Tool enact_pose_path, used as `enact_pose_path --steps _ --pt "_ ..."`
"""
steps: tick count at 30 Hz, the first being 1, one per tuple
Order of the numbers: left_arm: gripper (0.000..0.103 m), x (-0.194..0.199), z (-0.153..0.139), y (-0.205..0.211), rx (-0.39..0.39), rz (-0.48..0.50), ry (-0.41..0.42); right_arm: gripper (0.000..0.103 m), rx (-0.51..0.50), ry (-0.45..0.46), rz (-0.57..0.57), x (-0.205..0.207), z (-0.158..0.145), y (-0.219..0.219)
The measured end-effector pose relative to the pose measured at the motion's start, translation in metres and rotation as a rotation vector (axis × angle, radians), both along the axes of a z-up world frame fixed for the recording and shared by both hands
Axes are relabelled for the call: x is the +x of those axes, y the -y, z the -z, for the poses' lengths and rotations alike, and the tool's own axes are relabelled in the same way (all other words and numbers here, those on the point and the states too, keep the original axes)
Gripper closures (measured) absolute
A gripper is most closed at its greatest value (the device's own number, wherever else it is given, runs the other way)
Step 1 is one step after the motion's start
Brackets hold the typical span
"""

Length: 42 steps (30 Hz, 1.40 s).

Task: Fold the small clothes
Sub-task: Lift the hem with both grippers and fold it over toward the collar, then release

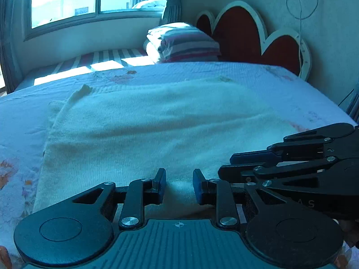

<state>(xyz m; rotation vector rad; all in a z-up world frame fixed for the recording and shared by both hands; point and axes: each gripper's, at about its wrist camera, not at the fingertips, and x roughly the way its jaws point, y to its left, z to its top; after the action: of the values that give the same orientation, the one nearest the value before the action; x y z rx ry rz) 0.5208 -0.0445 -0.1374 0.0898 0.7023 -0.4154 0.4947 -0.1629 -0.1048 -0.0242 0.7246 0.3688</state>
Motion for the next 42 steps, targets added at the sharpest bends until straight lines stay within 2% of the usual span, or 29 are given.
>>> enact_pose_path --steps 1,3,5,6,7,8,9,12,15,18,19,20,21,22,25,26,27,28,29,31,34,36,37,38,40,42 --pt "0.076 -0.007 0.004 -0.004 -0.005 0.016 0.035 0.084 -0.05 -0.045 0.006 0.005 0.009 -0.008" --pt "0.076 -0.013 -0.001 -0.01 0.0 0.008 0.033 0.084 -0.078 -0.014 0.008 0.002 0.018 -0.012" --pt "0.075 -0.022 -0.01 -0.021 0.008 -0.023 0.072 0.084 -0.093 -0.015 0.01 0.0 0.013 -0.01" --pt "0.074 -0.022 -0.008 -0.026 0.026 -0.04 0.061 0.084 -0.081 -0.005 0.012 -0.003 0.007 -0.007" --pt "0.073 -0.018 0.0 -0.035 0.044 -0.063 0.006 0.084 -0.068 0.015 0.014 -0.006 0.002 -0.004" --pt "0.073 -0.02 0.002 -0.045 -0.005 -0.067 0.02 0.084 -0.085 0.015 0.025 -0.013 0.004 -0.002" --pt "0.073 -0.022 0.003 -0.059 -0.047 -0.094 0.016 0.084 -0.133 -0.023 0.047 -0.011 0.011 0.002" --pt "0.073 -0.026 0.003 -0.079 -0.024 -0.13 0.01 0.084 -0.075 -0.018 0.087 -0.019 0.012 0.032" --pt "0.073 -0.031 0.006 -0.093 -0.025 -0.128 0.019 0.084 -0.128 0.009 0.162 -0.031 0.015 0.065" --pt "0.073 -0.031 -0.005 -0.081 0.029 -0.153 0.021 0.087 -0.085 -0.008 0.206 -0.036 0.013 0.089" --pt "0.072 -0.031 -0.014 -0.071 0.012 -0.152 0.053 0.083 -0.097 -0.011 0.215 -0.035 0.008 0.085" --pt "0.062 -0.031 -0.019 -0.06 -0.015 -0.133 0.066 0.08 -0.095 0.023 0.211 -0.037 0.001 0.077" --pt "0.044 -0.029 -0.02 -0.049 -0.032 -0.116 0.064 0.079 -0.08 0.056 0.188 -0.039 -0.005 0.069" --pt "0.038 -0.025 -0.021 -0.034 -0.041 -0.098 0.065 0.079 -0.066 0.068 0.163 -0.039 -0.009 0.058" --pt "0.036 -0.024 -0.017 0.003 -0.025 -0.043 0.071 0.079 -0.048 0.045 0.151 -0.027 -0.002 0.036" --pt "0.036 -0.022 -0.011 0.014 0.001 -0.035 0.03 0.08 -0.041 0.037 0.152 -0.024 0.002 0.032" --pt "0.031 -0.018 0.0 0.023 0.041 -0.02 -0.031 0.08 -0.059 0.015 0.158 -0.02 0.01 0.028" --pt "0.028 -0.026 0.003 0.033 0.098 0.004 0.029 0.079 -0.083 -0.009 0.157 -0.017 0.018 0.025" --pt "0.028 -0.031 0.001 0.039 0.128 0.002 0.032 0.079 -0.092 0.014 0.149 -0.021 0.02 0.023" --pt "0.027 -0.04 -0.009 0.035 0.093 -0.03 0.052 0.08 -0.098 0.006 0.144 -0.022 0.015 0.024" --pt "0.027 -0.044 -0.007 0.021 0.075 -0.124 0.077 0.077 -0.108 0.09 0.194 -0.037 -0.001 0.037" --pt "0.027 -0.038 0.0 0.009 0.044 -0.188 0.048 0.076 -0.142 0.057 0.253 -0.034 0.006 0.05" --pt "0.027 -0.037 0.001 0.003 0.021 -0.205 0.044 0.076 -0.168 -0.016 0.276 -0.028 0.016 0.056" --pt "0.027 -0.037 -0.001 0.002 0.021 -0.219 0.052 0.076 -0.144 0.008 0.263 -0.03 0.018 0.061" --pt "0.027 -0.035 -0.004 -0.001 0.012 -0.245 0.063 0.077 -0.144 -0.004 0.274 -0.029 0.013 0.062" --pt "0.027 -0.031 -0.002 0.001 0.011 -0.241 0.032 0.074 -0.126 0.052 0.27 -0.033 0.004 0.058"
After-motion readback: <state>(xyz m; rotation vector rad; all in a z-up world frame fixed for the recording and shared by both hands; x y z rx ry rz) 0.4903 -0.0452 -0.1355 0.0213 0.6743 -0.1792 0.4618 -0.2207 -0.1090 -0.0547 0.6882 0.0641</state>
